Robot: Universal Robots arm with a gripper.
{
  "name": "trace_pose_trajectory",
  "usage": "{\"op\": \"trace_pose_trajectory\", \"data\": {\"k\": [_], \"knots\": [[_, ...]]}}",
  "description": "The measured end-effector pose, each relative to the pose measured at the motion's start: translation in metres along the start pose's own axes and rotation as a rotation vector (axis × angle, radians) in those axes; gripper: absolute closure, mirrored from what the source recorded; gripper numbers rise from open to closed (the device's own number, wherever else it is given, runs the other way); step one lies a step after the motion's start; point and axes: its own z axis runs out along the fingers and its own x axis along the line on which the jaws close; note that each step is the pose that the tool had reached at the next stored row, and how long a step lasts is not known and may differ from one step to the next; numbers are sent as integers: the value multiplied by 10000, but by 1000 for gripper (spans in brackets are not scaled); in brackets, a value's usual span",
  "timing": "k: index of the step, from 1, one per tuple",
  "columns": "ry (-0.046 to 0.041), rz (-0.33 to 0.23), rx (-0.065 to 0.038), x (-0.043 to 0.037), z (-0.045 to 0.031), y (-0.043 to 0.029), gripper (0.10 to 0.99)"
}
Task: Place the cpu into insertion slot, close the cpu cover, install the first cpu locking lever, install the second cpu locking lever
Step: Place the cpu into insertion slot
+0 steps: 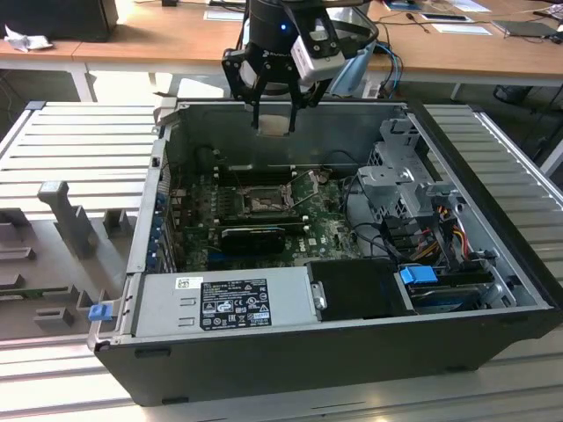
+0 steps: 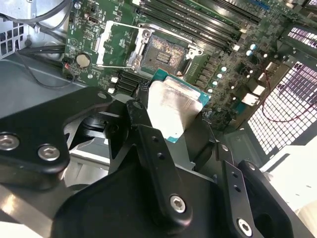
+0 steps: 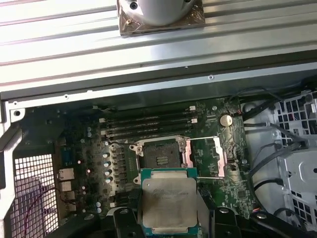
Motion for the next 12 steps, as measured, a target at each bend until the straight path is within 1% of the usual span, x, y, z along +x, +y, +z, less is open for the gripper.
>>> {"op": "trace_pose_trajectory", "data": {"k": [12], "knots": [[-46, 520, -10, 0, 7, -1, 553]]}}
